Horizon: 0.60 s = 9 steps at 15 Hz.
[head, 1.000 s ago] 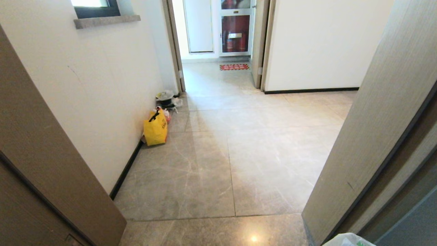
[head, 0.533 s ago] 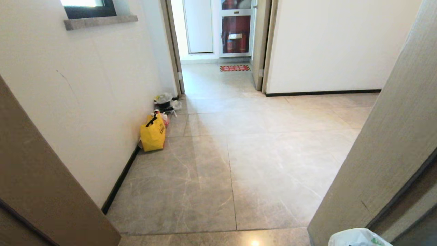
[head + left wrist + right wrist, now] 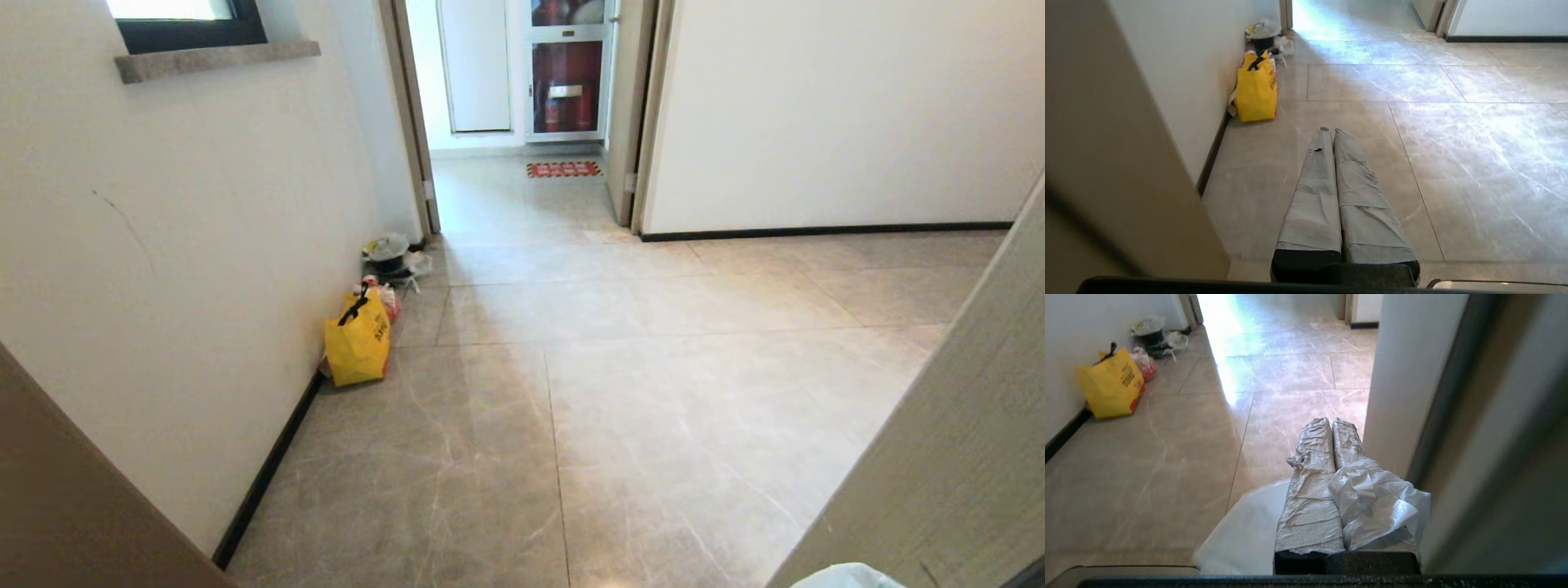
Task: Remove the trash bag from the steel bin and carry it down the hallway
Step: Put the trash bag at the door
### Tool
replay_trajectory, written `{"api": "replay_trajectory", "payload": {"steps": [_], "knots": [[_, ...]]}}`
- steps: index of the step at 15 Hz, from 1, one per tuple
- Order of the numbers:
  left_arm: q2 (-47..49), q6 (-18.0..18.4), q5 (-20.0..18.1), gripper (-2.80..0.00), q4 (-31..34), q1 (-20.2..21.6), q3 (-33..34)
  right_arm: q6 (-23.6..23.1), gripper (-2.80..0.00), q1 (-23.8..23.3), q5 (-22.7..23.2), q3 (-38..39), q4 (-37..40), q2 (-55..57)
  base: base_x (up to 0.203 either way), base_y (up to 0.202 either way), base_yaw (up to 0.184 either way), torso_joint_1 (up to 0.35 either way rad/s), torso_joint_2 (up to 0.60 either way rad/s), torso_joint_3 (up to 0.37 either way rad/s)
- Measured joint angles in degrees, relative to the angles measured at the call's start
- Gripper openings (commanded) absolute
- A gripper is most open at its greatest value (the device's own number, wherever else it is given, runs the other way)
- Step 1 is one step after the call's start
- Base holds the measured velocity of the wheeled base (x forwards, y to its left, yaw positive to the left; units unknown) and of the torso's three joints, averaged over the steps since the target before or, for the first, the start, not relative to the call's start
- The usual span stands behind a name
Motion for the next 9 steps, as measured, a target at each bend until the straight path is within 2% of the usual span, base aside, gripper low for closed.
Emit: {"api": "replay_trajectory", "payload": {"steps": [7,9], "knots": [[0.0,-0.04,0.0,-2.8,-0.02,0.02,0.0,-0.02,-2.8,0.03,0.02,0.0,-0.02,0.0,0.192,0.0,0.001,0.001,0.0,0.001],[0.0,-0.12,-0.02,-2.8,0.05,0.02,0.0,-0.04,-2.8,0.0,-0.01,0.0,0.0,0.0,0.107,0.0,0.002,0.004,0.0,0.004]]}}
